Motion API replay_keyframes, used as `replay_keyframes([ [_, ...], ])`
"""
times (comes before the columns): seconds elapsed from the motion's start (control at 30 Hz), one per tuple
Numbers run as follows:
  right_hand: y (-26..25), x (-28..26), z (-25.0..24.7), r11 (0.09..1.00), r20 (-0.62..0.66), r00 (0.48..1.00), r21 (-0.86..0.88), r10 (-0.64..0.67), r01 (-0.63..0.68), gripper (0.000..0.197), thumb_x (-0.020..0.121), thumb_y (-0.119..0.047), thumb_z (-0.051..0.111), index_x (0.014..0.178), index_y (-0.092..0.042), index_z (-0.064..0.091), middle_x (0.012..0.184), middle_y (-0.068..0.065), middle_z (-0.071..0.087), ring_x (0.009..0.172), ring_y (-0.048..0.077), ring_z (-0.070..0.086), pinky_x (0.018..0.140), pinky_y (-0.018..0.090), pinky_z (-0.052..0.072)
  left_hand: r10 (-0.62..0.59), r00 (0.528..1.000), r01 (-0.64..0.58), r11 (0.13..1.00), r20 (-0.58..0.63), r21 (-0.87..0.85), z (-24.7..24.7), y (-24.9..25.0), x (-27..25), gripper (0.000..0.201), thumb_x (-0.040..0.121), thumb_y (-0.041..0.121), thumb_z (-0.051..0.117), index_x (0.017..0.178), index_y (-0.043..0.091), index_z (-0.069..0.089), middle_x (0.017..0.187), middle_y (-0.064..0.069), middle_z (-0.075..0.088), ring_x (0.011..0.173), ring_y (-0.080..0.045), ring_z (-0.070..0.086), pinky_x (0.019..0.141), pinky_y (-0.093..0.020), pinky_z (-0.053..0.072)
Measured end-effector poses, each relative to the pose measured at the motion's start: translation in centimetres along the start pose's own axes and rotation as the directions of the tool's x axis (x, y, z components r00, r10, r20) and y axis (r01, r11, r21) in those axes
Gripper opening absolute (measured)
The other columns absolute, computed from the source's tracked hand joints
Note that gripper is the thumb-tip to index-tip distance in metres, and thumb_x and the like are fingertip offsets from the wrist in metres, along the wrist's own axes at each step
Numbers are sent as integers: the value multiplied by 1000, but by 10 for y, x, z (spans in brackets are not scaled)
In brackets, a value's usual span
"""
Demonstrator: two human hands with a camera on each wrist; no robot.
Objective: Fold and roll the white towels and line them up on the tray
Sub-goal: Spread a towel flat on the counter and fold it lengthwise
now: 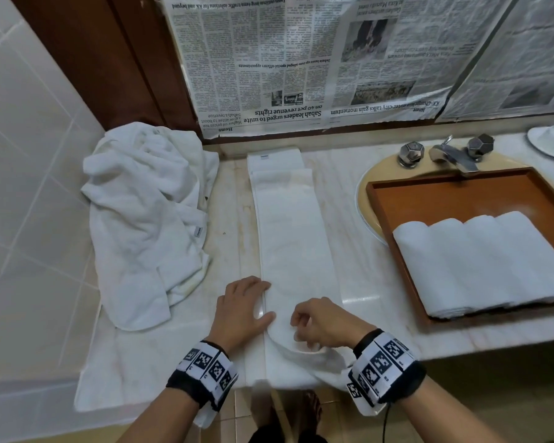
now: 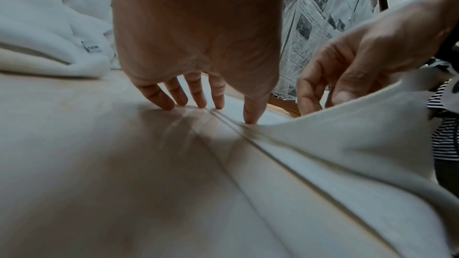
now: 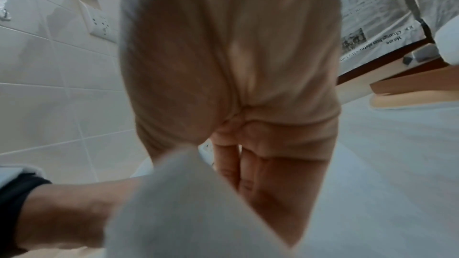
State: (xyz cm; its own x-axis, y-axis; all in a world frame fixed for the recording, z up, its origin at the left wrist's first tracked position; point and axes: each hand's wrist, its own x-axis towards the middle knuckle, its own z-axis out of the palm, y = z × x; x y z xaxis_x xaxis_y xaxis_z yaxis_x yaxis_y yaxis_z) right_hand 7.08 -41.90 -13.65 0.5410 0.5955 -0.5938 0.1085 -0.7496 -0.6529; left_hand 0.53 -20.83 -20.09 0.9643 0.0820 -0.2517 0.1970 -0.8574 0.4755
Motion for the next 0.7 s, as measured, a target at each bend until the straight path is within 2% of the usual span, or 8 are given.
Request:
replay_keyframes([
  [0.07, 14, 10, -3, 994, -130, 986, -3, -108, 108, 22, 88, -15, 68, 109, -16, 67, 99, -3, 67, 84, 11, 64, 81, 22, 52, -19, 1000, 19, 1000, 7, 0, -2, 2, 1, 82, 66, 72, 40, 142, 40, 44, 148, 15, 34, 138, -16, 27, 104, -41, 32],
  [0.17, 39, 28, -3, 933, -297, 900, -262, -320, 246, 37, 90, -28, 62, 124, -15, 61, 121, 0, 61, 114, 18, 53, 98, 30, 42, -38, 999, 39, 999, -35, 26, 2, 8, 2, 83, 70, 73, 35, 146, 41, 37, 156, 16, 27, 142, -15, 24, 105, -44, 29],
  [0.27, 52, 49, 7, 833, -276, 856, -482, -438, 271, 57, 94, -46, 46, 141, -13, 50, 147, 4, 48, 138, 23, 41, 113, 41, 34, -43, 997, 52, 991, -68, 126, 19, 24, 6, 72, 89, 66, 14, 155, 42, 22, 165, 19, 9, 151, -14, 12, 108, -48, 25],
  [0.4, 58, 64, 13, 747, -177, 901, -634, -395, 203, 66, 103, -53, 14, 159, -18, 12, 166, -3, 6, 153, 17, 1, 124, 44, 0, -85, 993, 100, 972, -78, 213, 35, 43, 7, 58, 102, 50, 14, 156, 36, 28, 164, 18, 16, 151, -23, 23, 105, -59, 33],
  [0.47, 70, 64, -1, 764, -210, 918, -631, -336, 136, 68, 99, -58, -1, 159, -26, -1, 164, -12, -12, 150, 12, -15, 123, 46, -5, -112, 988, 133, 968, -107, 213, 37, 37, 3, 56, 102, 51, 16, 156, 40, 24, 164, 19, 18, 151, -23, 23, 107, -58, 33],
  [0.53, 82, 60, -18, 818, -281, 937, -576, -209, 10, 72, 92, -63, -12, 157, -31, -10, 158, -19, -24, 148, 10, -22, 122, 47, -6, -168, 978, 190, 962, -122, 197, 35, 26, -1, 60, 99, 56, 6, 157, 44, 10, 164, 22, 3, 154, -22, 9, 115, -57, 21],
  [0.6, 90, 53, -25, 857, -370, 922, -505, -114, -97, 74, 89, -59, -13, 157, -29, -11, 156, -19, -27, 149, 13, -21, 122, 47, -6, -209, 969, 228, 963, -131, 146, 33, 22, -1, 65, 94, 61, -2, 157, 44, 1, 162, 24, -10, 154, -21, -1, 118, -57, 12],
  [0.7, 85, 40, 1, 852, -390, 894, -522, -222, -17, 64, 100, -49, 6, 159, -26, 3, 163, -13, -11, 152, 14, -8, 121, 48, 1, -145, 983, 159, 979, -116, 129, 36, 35, 0, 63, 93, 61, -4, 155, 50, -6, 161, 26, -16, 153, -17, -10, 118, -60, 5],
])
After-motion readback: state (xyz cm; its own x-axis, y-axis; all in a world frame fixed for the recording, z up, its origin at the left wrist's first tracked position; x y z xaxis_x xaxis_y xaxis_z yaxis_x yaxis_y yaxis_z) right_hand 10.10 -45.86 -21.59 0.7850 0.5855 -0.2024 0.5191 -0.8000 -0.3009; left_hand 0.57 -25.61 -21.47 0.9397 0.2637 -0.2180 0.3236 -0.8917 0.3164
